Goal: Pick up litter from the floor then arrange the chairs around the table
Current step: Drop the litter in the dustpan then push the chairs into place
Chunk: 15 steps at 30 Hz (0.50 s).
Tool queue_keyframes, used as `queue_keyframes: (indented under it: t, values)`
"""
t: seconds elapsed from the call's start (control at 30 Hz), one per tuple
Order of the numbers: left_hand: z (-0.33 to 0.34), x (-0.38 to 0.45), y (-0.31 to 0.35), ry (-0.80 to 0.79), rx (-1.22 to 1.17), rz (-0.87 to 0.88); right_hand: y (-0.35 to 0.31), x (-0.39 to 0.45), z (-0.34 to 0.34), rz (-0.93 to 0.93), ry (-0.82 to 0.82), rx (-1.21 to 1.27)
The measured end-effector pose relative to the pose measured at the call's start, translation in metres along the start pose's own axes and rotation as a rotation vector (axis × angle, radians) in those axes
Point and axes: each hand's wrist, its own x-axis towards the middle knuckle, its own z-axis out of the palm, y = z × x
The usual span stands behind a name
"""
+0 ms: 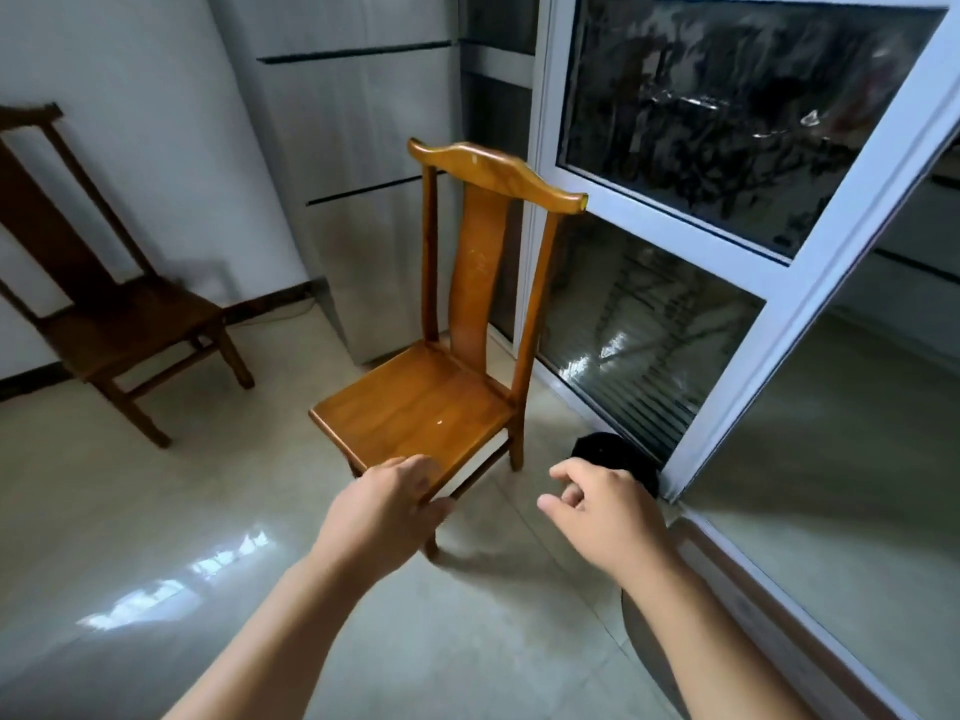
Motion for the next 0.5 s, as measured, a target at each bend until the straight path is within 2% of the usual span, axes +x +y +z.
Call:
queue_keyframes:
  t: [0.2,0.5]
  values:
    - [0.007,0.103,0.019,-0.029,-0.004,-0.045,0.023,0.104,-0.03,-0.05,-0.011,-0.013]
    - [-0.015,0.306,0.047,0.081,-0.04,0.002,0.04,0.296,-0.085,-0.102,0.097,-0.063]
